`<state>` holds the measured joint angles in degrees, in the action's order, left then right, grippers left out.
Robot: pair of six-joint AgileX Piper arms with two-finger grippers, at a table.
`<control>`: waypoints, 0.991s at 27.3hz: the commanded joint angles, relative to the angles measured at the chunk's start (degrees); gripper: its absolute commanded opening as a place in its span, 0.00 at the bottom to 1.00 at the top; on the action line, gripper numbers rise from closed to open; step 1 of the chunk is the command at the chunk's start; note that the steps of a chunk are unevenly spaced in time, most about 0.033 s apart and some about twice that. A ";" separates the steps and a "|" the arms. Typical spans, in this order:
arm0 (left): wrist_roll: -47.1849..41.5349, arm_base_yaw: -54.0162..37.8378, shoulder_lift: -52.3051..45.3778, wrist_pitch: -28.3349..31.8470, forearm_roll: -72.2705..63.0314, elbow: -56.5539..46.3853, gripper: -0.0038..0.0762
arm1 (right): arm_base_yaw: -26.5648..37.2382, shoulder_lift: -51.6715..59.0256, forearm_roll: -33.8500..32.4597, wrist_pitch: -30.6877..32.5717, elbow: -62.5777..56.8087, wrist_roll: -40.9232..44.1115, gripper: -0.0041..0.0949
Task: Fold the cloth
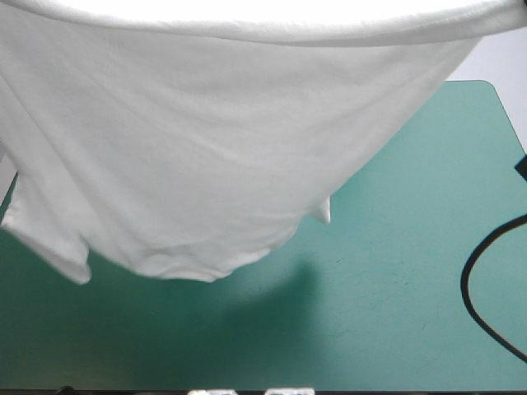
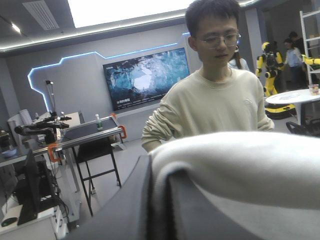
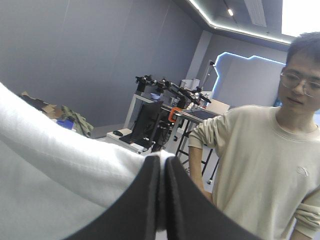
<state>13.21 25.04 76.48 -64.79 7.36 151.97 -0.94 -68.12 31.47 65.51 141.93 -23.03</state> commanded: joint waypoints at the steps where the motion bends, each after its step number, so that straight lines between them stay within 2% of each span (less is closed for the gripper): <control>1: -0.01 0.03 -0.18 1.55 -3.25 0.41 0.04 | 0.18 1.25 -4.95 -2.28 0.77 2.76 0.03; 9: -0.35 0.03 0.14 1.04 -2.61 -9.32 0.04 | 0.18 -0.72 -5.01 1.13 -2.62 4.42 0.03; 14: -0.35 0.03 2.35 6.81 -0.08 -18.14 0.04 | 0.18 -6.38 -3.48 -2.83 -9.95 4.42 0.03; 17: -3.31 0.03 4.98 17.95 6.21 -23.62 0.04 | 0.18 -11.70 -2.81 -8.95 -11.98 4.02 0.03; 23: -20.52 -0.08 12.21 38.94 28.48 -25.63 0.04 | 0.18 -21.47 -2.55 -19.57 -9.41 3.44 0.03; 24: -24.98 -0.83 13.97 44.26 35.30 -24.65 0.04 | 0.18 -23.11 -2.55 -22.00 -7.51 1.71 0.03; 27: -32.22 -3.05 15.44 50.45 40.37 -22.04 0.04 | 0.18 -23.84 -2.73 -27.31 -5.71 -2.63 0.03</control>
<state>-13.01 23.42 94.23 -24.40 42.27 126.56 -0.94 -94.40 27.69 47.66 133.44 -22.46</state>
